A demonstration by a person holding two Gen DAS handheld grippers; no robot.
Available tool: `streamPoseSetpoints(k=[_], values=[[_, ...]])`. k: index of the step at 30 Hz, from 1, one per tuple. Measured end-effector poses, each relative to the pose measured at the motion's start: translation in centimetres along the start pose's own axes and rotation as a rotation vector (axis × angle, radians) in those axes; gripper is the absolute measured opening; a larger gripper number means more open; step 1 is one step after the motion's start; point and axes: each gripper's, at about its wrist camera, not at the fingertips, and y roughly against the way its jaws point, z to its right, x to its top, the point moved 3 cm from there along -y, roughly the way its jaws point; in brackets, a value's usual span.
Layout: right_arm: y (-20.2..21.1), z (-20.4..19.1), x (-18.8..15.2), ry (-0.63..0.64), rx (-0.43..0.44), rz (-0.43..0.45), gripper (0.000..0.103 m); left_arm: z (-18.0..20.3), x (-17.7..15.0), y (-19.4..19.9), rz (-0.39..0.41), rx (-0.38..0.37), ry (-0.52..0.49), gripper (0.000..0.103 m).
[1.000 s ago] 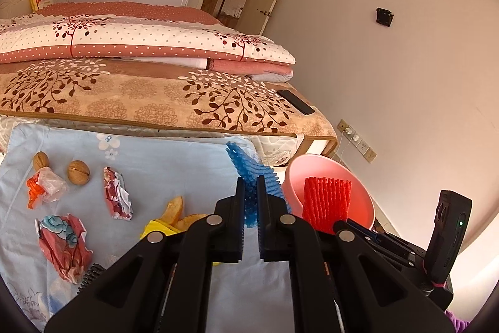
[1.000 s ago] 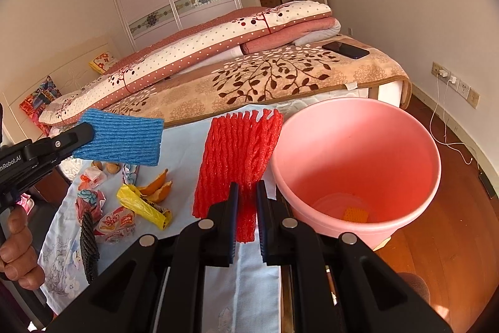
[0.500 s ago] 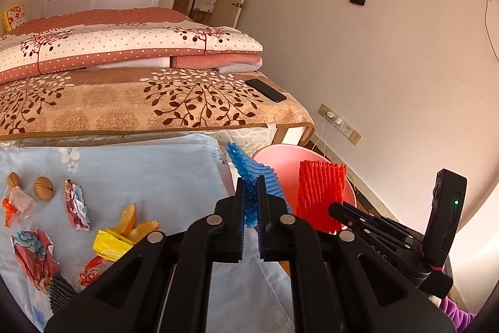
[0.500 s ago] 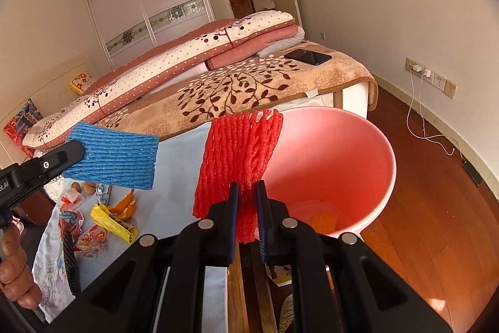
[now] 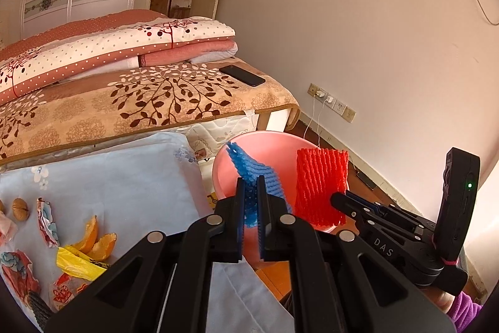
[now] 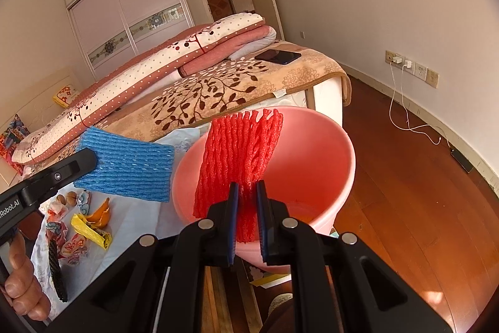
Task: Collect trash
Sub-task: 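Carry the blue and red foam nets over the pink bucket with both tools, then open both tools to drop the blue and red nets into the bucket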
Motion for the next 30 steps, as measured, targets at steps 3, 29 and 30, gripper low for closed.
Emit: streamPoseSetpoints(k=[3, 29, 30], values=[[-0.2, 0.7, 0.0, -0.004, -0.005, -0.001, 0.01, 0.6, -0.1, -1.2, -0.018, 0.003, -0.015, 0.006], [-2.4, 2.7, -0.4, -0.018, -0.018, -0.022, 0.011, 2.1, -1.7, -6.3, -0.133, 0.014, -0.019, 0.006], [-2.4, 2.7, -0.4, -0.019, -0.018, -0.022, 0.011, 2.0, -1.7, -6.3, -0.137, 0.011, -0.015, 0.006]])
